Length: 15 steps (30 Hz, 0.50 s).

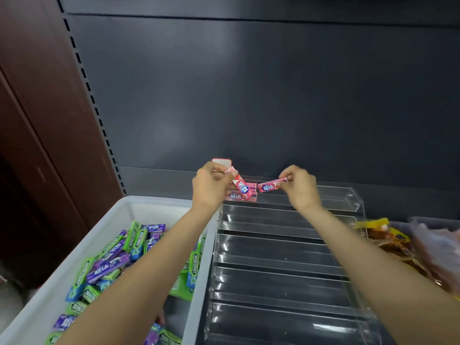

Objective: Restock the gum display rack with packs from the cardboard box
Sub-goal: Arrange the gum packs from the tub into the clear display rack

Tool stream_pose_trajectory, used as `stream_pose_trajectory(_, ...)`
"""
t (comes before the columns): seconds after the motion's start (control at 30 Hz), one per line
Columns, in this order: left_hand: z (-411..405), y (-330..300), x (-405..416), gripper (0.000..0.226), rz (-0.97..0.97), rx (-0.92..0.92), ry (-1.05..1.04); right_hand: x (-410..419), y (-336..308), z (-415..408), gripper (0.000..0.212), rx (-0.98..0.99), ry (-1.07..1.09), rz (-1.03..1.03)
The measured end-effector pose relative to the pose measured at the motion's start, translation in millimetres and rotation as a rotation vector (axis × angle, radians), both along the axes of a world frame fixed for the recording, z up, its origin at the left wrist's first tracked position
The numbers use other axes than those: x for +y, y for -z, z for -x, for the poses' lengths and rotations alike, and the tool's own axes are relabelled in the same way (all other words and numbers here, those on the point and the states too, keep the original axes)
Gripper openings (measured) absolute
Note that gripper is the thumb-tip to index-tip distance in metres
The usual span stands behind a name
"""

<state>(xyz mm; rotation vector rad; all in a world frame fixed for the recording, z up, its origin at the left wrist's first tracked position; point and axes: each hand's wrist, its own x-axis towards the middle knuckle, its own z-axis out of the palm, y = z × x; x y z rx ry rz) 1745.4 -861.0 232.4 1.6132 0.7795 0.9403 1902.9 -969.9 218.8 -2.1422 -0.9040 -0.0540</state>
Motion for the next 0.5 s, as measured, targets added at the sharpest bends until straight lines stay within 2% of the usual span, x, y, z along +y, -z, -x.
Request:
stream_pose_trajectory(0.2,2.7,2.0,1.7,0.015,-0.093,0.021,-0.008,-2.5,0.7,0.4,0.009,-0.222,0.046,0.101)
stream_pose_trajectory(0.5,2.4,3.0,-1.5,0.017,-0.098,0.023,0.036,1.3,0.5,4.3,0.002,-0.253,0.095,0.285)
